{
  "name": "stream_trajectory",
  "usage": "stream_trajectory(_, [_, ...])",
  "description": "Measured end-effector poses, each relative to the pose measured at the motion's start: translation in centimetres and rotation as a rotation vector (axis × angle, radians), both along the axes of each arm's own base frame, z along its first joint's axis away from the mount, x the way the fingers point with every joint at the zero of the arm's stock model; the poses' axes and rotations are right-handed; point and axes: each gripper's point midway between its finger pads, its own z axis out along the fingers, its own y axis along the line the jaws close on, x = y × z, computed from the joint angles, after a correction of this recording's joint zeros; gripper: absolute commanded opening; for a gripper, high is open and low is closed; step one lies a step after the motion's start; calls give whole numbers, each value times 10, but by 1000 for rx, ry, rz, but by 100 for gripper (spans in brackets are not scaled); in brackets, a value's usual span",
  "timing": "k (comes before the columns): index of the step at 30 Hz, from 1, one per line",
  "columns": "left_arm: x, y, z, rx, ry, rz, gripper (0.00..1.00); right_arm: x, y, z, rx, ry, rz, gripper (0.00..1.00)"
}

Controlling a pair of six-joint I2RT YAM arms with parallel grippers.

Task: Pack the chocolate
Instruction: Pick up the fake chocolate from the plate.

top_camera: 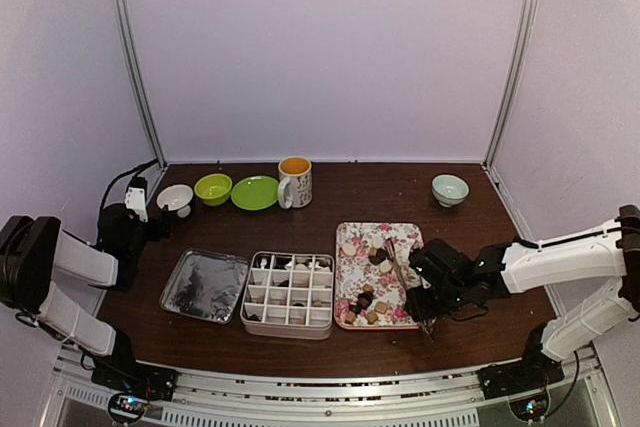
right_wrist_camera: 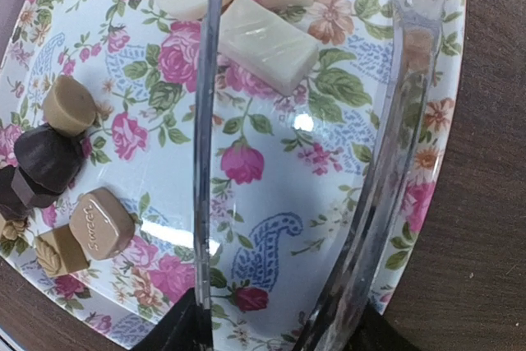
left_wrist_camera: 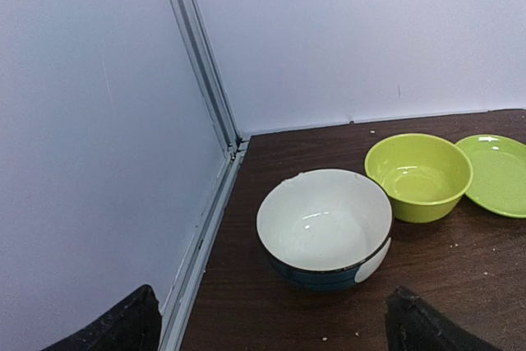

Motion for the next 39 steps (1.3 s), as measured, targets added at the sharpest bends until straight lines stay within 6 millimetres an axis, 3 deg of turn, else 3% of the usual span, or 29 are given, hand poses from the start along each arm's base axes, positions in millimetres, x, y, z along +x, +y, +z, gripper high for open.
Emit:
stream_trajectory(10, [0,0,0,0,0,0,98,17,9,5,-77,-39,-20,59])
stream_trajectory(19, [0,0,0,0,0,0,98,23,12,-5,-47,-26,-128,58])
stream_trajectory(32, [0,0,0,0,0,0,98,31,18,3,88,-50,-228,42])
stream_trajectory(39, [0,0,0,0,0,0,98,34,15,24,128,-87,-244,36])
